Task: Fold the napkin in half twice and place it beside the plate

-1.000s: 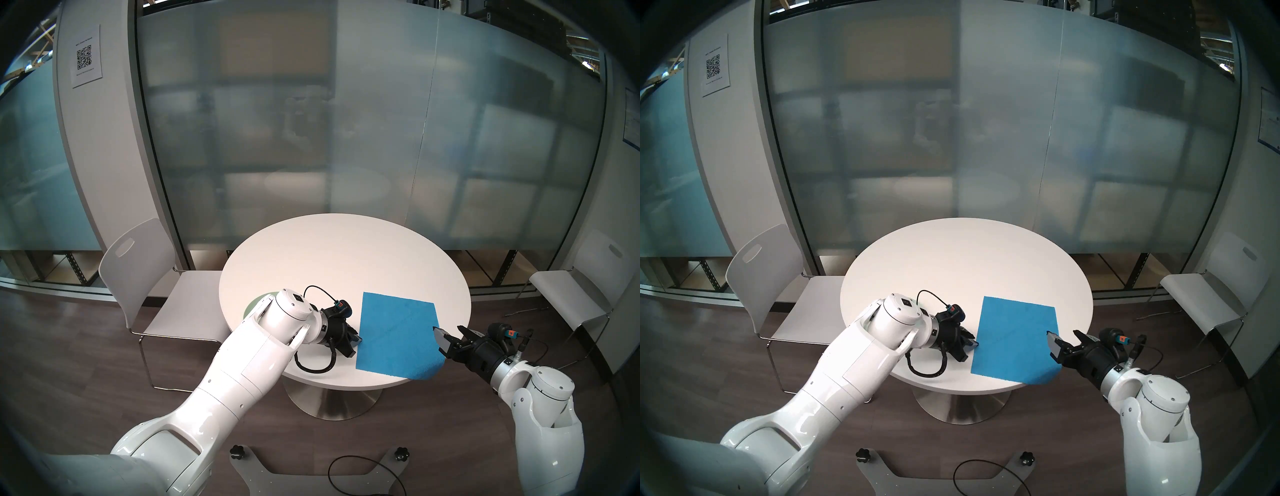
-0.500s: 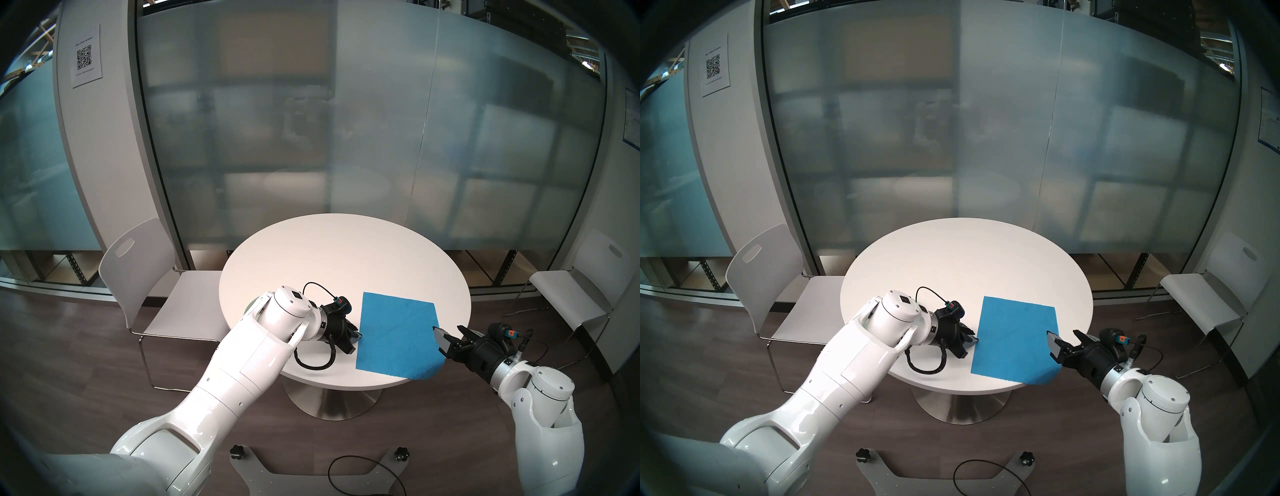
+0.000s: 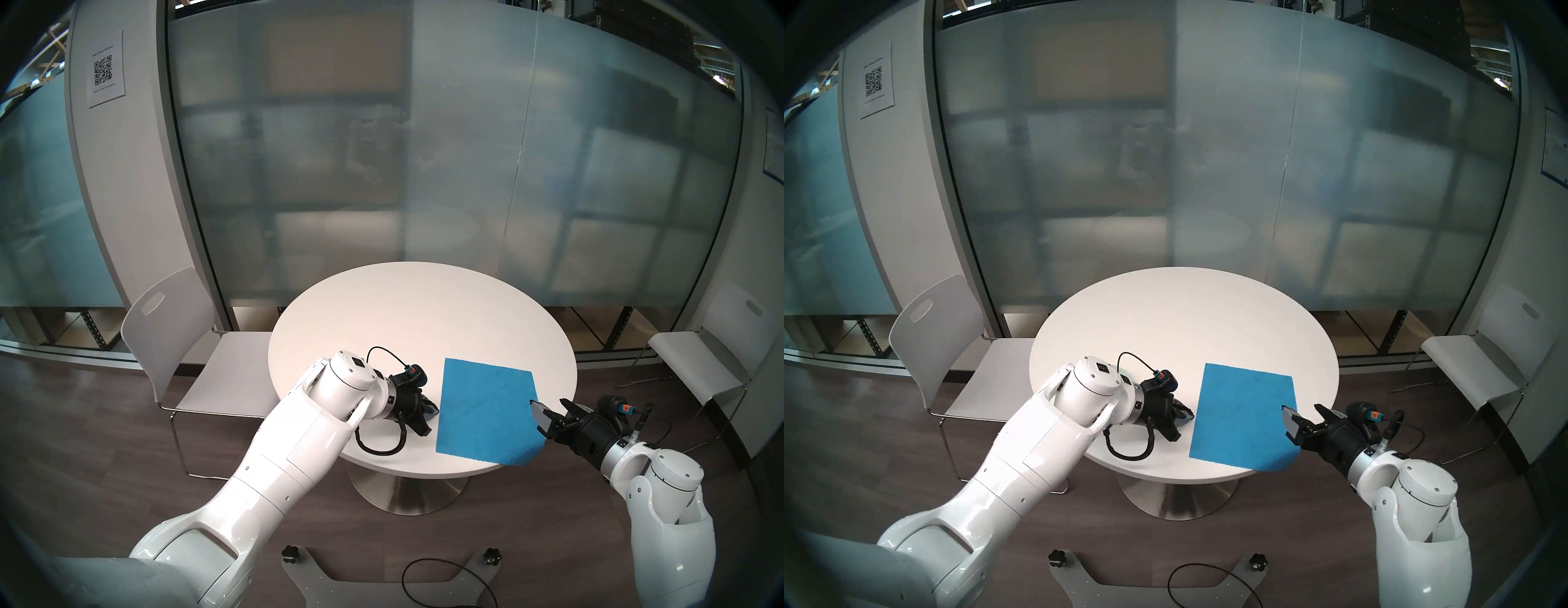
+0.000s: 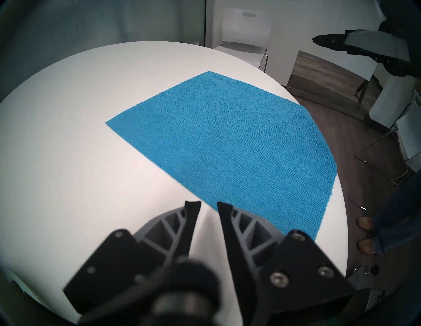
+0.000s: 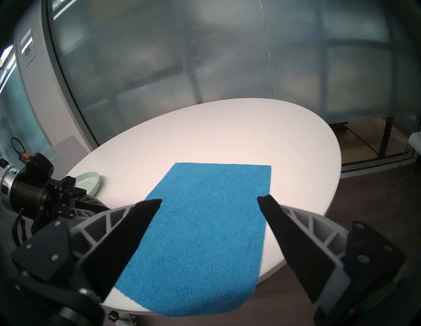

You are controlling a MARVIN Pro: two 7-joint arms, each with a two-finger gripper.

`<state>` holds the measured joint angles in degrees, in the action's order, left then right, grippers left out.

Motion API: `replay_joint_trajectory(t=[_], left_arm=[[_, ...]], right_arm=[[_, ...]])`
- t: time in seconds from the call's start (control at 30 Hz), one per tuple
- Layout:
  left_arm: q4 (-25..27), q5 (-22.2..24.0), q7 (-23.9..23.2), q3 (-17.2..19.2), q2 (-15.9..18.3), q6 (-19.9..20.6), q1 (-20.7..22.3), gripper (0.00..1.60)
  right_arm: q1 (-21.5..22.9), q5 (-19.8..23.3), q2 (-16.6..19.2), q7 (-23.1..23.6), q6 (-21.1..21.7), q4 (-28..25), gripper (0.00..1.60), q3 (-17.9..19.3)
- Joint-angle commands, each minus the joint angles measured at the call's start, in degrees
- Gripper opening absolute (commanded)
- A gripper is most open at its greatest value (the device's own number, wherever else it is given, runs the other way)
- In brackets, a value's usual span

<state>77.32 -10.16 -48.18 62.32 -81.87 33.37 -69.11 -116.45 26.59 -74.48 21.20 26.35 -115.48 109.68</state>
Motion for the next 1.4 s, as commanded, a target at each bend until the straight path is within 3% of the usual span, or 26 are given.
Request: replay_joint_trajectory(t=[0.0,0.17,0.33,0.4,0.67,1.37], left_arm=[[0.8,0.0,0.3,-0.6,-1.7,-0.3,1.1,0.55],[-1.0,-0.4,0.6,-1.7,-2.9,-0.9,2.3,0.58],[-2.6,-0.3,1.2,-2.5,-3.5,-1.4,2.8,0.51],[-2.9,-0.2,1.3,-2.7,-3.6,-1.4,2.9,0.37],[-4.4,-0.1,2.2,-3.6,-3.9,-1.8,3.4,0.37],[-2.8,-0.3,3.1,-4.0,0.1,-1.8,1.9,0.38]], right_arm=[[0.2,-0.2,-0.5,-0.6,-0.4,-1.6,1.60,-0.2],[-0.2,-0.2,-0.8,-1.0,-0.6,-1.9,1.60,-0.2],[-0.7,-0.1,-1.0,-1.3,-0.7,-2.3,1.60,0.1],[-0.8,0.0,-1.1,-1.3,-0.6,-2.4,1.60,0.1],[-1.2,0.1,-1.2,-1.3,-1.0,-2.6,1.60,0.2],[-1.3,0.1,-0.6,0.4,-0.6,-1.9,1.60,0.5]])
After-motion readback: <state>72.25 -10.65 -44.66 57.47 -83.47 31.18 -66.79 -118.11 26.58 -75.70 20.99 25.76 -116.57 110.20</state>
